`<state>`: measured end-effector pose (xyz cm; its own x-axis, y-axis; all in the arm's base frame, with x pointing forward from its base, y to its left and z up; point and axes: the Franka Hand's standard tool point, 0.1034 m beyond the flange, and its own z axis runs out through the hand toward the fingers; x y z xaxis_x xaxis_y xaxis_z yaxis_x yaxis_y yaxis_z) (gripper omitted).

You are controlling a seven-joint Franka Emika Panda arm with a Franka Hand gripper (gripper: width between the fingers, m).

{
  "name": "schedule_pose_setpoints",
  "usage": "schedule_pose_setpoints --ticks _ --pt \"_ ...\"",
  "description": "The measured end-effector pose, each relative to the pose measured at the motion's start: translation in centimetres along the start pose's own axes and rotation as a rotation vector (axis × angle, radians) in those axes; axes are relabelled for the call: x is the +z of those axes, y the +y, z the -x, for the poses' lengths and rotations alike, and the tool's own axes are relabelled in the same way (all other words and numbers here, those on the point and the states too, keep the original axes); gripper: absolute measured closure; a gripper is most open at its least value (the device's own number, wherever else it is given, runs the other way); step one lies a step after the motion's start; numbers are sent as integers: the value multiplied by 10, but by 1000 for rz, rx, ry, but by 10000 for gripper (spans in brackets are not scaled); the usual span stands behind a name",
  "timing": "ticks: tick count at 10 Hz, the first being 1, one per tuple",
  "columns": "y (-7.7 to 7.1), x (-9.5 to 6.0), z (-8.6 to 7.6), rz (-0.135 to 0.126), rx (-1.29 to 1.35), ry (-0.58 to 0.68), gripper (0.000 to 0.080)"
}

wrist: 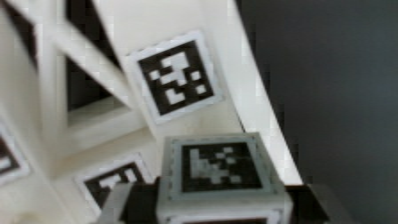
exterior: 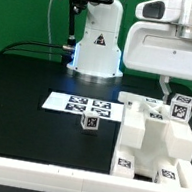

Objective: Assemble chair

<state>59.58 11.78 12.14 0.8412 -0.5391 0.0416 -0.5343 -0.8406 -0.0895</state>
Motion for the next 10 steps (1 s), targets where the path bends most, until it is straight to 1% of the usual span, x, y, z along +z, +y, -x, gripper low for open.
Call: schedule_pose_setpoints --ticks 3,5,6,7,9,10 --pt "-6 0 3 -16 311 18 518" --pt "-4 0 1 -29 471 2 517" --pt "1 0 -1 -33 522 -12 517" --pt "5 1 -2 -33 627 -26 517" --pt "6 1 -2 -29 831 -30 517" --pt "5 1 -2 -34 897 -29 517"
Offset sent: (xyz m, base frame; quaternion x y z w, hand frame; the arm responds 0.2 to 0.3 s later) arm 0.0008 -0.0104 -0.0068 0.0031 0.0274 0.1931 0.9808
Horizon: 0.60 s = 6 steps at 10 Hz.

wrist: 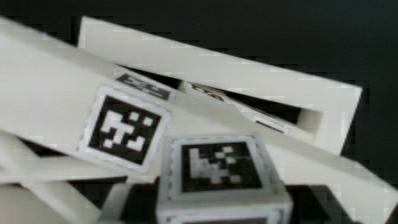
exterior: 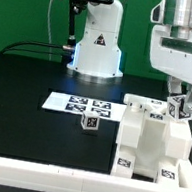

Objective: Assemble chair

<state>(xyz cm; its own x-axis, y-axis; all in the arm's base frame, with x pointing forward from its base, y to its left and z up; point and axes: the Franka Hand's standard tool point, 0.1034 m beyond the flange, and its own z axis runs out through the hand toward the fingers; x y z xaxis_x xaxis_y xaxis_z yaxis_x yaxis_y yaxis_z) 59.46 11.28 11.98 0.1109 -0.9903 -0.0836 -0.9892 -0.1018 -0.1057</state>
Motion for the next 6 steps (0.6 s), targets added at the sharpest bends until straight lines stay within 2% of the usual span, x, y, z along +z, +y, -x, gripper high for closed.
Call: schedule_pose_setpoints --ticks 2,6 --pt "-1 0 3 -2 146 0 517" --pt "-1 0 3 -6 172 -5 517"
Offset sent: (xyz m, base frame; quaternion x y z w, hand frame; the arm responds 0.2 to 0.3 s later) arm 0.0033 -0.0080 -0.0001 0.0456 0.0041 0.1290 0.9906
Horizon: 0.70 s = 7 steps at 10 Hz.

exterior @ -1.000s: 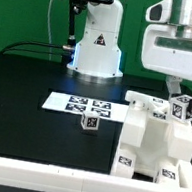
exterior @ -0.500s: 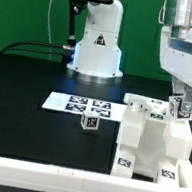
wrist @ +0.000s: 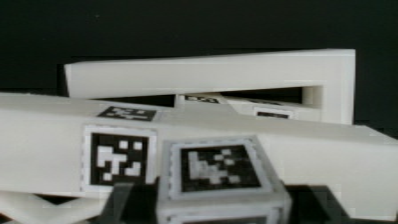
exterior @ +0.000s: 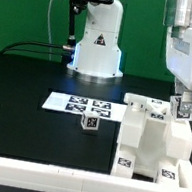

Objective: Assemble chair

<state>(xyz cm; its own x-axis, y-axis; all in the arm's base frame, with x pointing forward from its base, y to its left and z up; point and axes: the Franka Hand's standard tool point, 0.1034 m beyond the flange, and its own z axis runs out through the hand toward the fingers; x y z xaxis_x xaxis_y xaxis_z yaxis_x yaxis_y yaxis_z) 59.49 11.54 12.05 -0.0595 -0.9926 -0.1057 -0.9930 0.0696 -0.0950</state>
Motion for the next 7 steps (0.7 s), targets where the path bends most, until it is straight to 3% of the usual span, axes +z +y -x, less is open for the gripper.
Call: schedule_pose_setpoints --ticks 2,4,7 --pt "0 0 -1 2 -8 1 517" --pt "-2 -1 -14 44 -38 -6 517" --pt "-3 -1 -23 39 -86 -2 517"
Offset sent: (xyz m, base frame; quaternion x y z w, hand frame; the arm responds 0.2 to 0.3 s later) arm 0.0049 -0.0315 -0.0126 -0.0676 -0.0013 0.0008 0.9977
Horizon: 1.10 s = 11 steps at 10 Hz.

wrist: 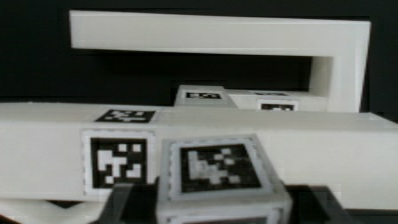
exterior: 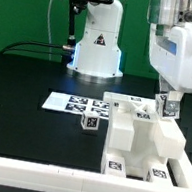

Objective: Assemble chair

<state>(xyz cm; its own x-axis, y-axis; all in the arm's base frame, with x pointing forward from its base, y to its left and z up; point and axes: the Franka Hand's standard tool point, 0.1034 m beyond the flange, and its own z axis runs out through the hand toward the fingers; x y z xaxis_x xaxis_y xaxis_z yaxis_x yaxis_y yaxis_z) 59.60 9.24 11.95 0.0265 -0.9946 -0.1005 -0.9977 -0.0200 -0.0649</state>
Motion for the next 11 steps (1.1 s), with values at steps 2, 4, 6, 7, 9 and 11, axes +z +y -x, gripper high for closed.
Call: schedule_pose_setpoints --ticks 2,4,6,7,9,11 --pt "0 0 2 -2 -5 0 517" --pt "0 0 2 -2 -14 0 513" --pt "0 1 2 0 -20 1 301" --pt "1 2 2 0 -21 1 301" --pt "1 2 3 0 -25 1 178" --pt "-1 -2 4 -6 -150 -1 151"
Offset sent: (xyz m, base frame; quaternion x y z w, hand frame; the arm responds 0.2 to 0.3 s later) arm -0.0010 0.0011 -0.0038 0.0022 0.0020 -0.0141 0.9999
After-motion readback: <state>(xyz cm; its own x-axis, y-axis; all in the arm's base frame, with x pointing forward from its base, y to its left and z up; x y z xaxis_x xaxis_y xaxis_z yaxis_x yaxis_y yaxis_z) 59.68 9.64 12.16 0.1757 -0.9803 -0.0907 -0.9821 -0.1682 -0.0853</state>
